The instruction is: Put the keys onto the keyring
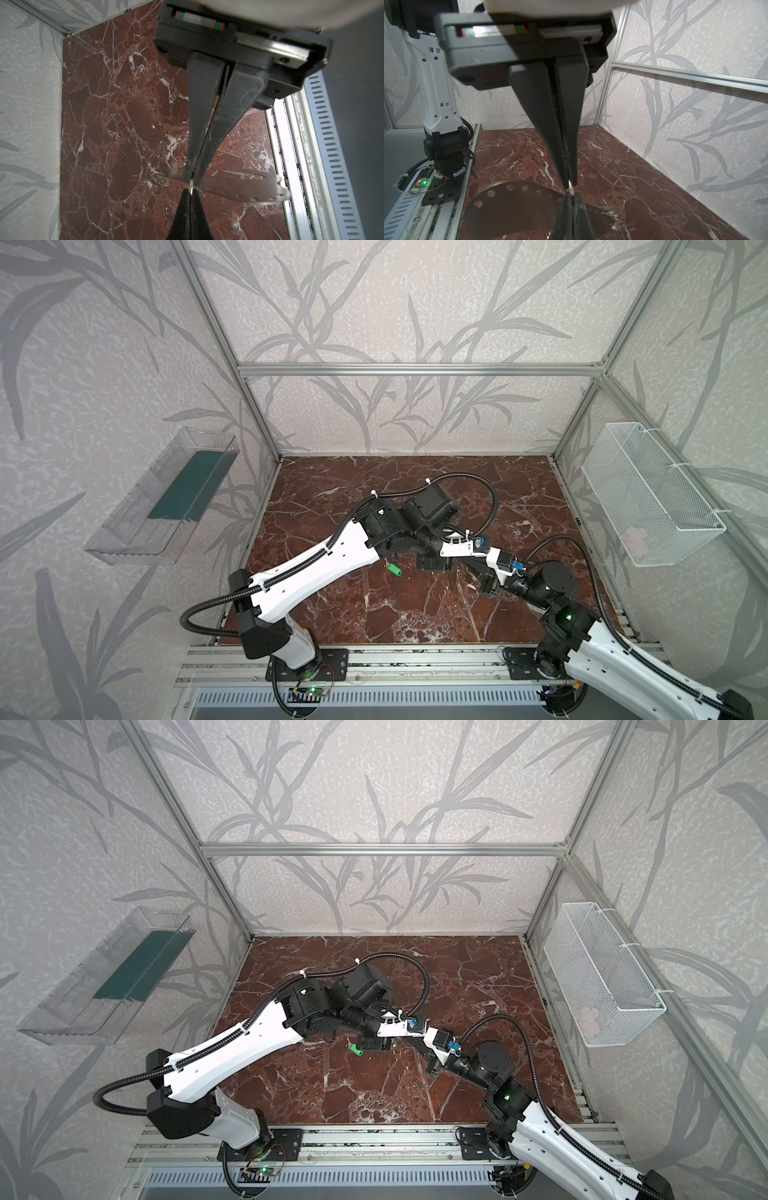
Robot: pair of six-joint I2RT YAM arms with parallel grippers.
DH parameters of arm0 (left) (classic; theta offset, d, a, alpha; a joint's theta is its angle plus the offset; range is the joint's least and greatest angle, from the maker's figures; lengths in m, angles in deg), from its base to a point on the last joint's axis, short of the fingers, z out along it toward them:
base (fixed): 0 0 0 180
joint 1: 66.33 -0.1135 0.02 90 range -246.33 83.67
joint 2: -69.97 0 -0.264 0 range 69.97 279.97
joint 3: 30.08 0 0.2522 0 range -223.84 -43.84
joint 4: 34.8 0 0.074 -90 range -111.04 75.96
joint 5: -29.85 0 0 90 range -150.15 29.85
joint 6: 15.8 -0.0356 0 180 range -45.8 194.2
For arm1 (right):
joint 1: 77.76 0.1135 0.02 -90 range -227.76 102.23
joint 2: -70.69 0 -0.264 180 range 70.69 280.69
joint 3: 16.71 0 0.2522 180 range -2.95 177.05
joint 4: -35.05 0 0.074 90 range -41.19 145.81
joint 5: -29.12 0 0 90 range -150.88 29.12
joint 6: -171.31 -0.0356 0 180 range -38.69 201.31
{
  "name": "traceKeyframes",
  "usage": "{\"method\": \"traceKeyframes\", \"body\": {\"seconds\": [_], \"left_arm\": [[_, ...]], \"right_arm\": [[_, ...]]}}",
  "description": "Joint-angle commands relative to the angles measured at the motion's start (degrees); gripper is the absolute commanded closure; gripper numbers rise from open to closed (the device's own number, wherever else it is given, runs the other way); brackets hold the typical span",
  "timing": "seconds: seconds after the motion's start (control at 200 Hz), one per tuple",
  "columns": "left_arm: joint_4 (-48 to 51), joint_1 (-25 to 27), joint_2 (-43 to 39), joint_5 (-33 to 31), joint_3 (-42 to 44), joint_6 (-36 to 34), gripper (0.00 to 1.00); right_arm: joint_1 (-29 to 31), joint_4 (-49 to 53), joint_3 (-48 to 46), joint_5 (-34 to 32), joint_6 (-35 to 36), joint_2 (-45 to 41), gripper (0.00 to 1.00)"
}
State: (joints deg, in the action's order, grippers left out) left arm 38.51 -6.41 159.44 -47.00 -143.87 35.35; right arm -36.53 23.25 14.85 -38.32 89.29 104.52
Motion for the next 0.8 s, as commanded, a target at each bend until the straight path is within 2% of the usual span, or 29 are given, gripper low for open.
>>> {"method": "traceKeyframes", "body": {"seconds": [0.0,0.29,0.42,0.64,0.795], "left_arm": [[-1.37,0.62,-0.61,4.34,0.01,-0.92,1.0],[-0.9,0.64,-0.88,5.4,0.3,-1.05,1.0],[-2.32,0.42,-1.2,3.66,1.36,-0.22,1.0],[-9.74,-1.87,-5.14,2.68,6.38,4.65,0.65],[-19.85,-3.87,-11.2,1.74,14.76,10.56,0.56]], "right_arm": [[-0.19,-2.65,-0.12,-0.07,-1.21,0.49,0.99],[-0.19,-3.08,-0.04,0.87,-1.65,0.47,1.0],[-0.17,-4.33,-0.69,-0.07,-2.48,0.48,1.0],[-0.19,-7.4,-2.37,-1.46,-3.63,0.41,1.0],[-0.28,-10.02,-2.95,-3.47,-4.34,0.91,1.0]]}}
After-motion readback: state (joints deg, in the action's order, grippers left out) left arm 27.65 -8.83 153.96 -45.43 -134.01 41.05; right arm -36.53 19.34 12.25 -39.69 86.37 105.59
